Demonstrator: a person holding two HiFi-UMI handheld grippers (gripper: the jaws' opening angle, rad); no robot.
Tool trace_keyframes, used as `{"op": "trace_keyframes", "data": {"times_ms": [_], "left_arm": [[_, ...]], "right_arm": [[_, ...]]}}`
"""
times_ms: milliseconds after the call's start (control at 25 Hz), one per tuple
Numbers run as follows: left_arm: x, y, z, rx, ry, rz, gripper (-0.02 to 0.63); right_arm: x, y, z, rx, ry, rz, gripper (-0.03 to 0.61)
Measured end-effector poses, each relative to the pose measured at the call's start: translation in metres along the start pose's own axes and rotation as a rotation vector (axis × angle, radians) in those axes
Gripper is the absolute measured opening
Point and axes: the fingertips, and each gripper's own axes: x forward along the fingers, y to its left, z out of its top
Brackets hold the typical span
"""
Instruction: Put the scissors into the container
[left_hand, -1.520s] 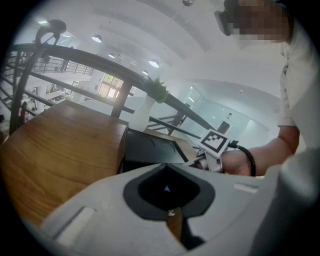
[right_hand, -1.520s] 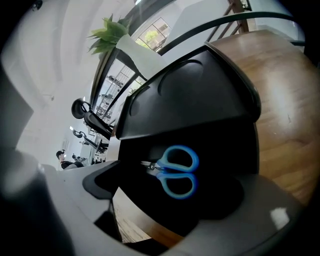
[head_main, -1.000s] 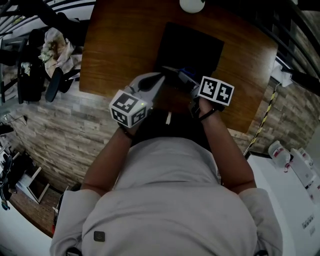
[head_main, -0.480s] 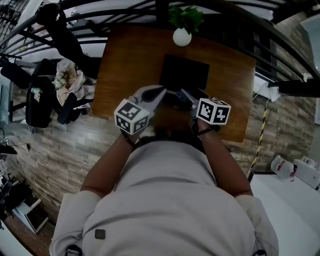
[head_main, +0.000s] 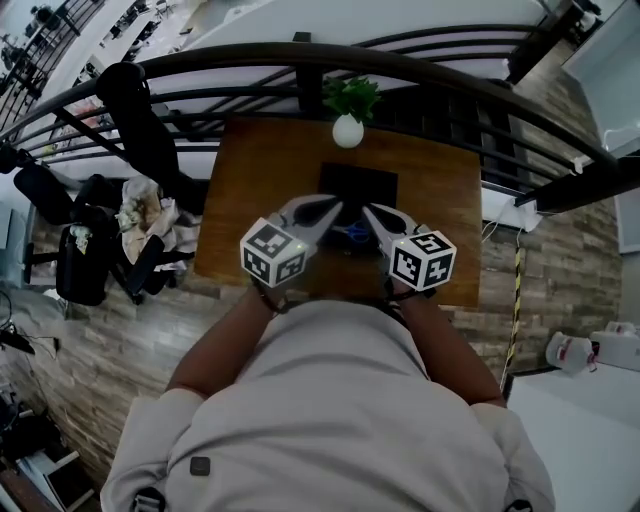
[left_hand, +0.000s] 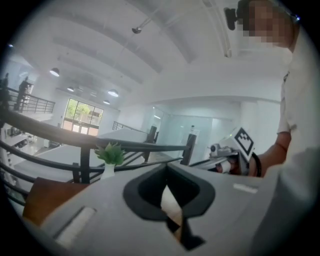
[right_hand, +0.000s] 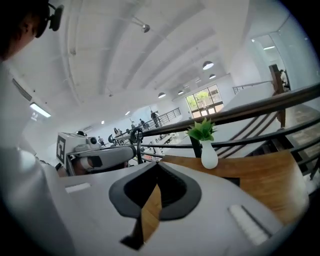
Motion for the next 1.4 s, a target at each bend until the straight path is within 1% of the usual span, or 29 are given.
{"op": "trace_keyframes", "data": {"times_ms": [120, 240, 440, 560, 680, 880, 1080, 1240, 1400], "left_arm": [[-0.002, -0.009, 0.013, 0.015, -0.01, -0.018, 0.002], [-0.006, -0.013, 0.02, 0.025, -0.017, -0.026, 0.002], [-0.011, -0.016, 0.021, 0.027, -0.019, -0.029, 0.002], [-0.014, -0.017, 0.024, 0.021, -0.019, -0.036, 0.002], [-0.019, -0.02, 0.027, 0.017, -0.028, -0.039, 0.002], [-0.029, -0.02, 0.031, 0.02, -0.057, -0.027, 0.002], [-0.027, -0.041, 0.036, 0.003, -0.077, -0.029, 0.002], [-0.011, -0.061, 0.037, 0.028, -0.063, -0.006, 0.002], [0.009, -0.08, 0.03, 0.008, -0.062, 0.005, 0.002]], "right_arm": [[-0.011, 0.013, 0.017, -0.052, -0.032, 0.006, 0.006], [-0.016, 0.022, 0.028, -0.081, -0.055, 0.007, 0.006], [-0.022, 0.025, 0.031, -0.081, -0.072, 0.006, 0.006], [-0.024, 0.029, 0.037, -0.085, -0.091, 0.029, 0.006], [-0.035, 0.035, 0.047, -0.143, -0.121, 0.054, 0.006], [-0.047, 0.034, 0.052, -0.212, -0.143, 0.05, 0.006], [-0.069, 0.028, 0.047, -0.18, -0.167, 0.101, 0.006], [-0.087, 0.015, 0.044, -0.183, -0.165, 0.126, 0.006], [-0.107, -0.001, 0.038, -0.178, -0.156, 0.147, 0.006]]}}
